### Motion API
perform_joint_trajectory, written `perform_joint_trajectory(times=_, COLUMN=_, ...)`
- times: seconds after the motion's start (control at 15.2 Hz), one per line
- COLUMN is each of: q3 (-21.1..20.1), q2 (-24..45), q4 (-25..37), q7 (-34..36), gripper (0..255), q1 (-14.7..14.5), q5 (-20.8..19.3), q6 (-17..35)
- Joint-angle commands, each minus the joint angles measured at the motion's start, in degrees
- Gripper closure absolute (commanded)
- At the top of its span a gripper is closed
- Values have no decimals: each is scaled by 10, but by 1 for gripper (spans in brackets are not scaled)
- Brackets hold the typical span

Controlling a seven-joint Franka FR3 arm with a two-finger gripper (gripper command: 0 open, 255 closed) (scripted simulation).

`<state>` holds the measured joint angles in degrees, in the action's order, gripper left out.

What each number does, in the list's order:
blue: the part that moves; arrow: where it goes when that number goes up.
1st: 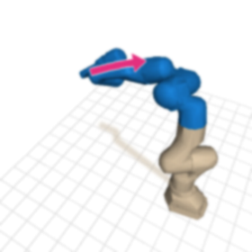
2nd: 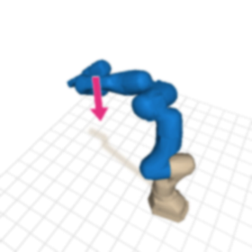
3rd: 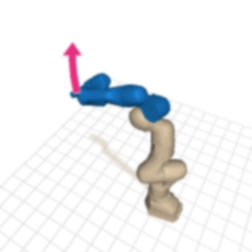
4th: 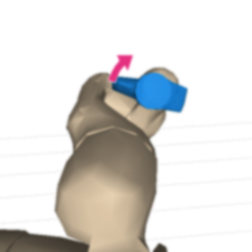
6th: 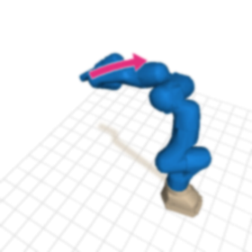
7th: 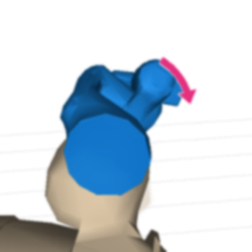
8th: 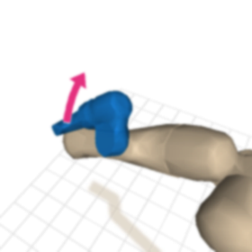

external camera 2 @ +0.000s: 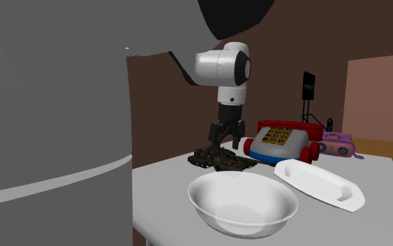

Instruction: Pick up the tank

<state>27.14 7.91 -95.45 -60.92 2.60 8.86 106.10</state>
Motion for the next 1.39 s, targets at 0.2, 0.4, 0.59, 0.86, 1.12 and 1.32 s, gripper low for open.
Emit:
perform_joint_trajectory(times=0.2, q3=0, q2=-2, q4=-12, q7=-1, gripper=255, q1=-1, q5=0, q6=11)
perform_joint_trajectory(times=0.4, q3=0, q2=-2, q4=-12, q7=-1, gripper=255, q1=-1, q5=0, q6=10)
perform_joint_trajectory(times=0.59, q3=0, q2=-1, q4=-11, q7=-1, gripper=255, q1=-1, q5=0, q6=10)
perform_joint_trajectory(times=0.86, q3=0, q2=-1, q4=4, q7=1, gripper=255, q1=0, q5=-1, q6=-5)
perform_joint_trajectory(times=1.12, q3=1, q2=0, q4=36, q7=3, gripper=255, q1=1, q5=-1, q6=-36)
perform_joint_trajectory(times=1.32, q3=2, q2=2, q4=62, q7=5, gripper=255, q1=3, q5=-1, q6=-60)
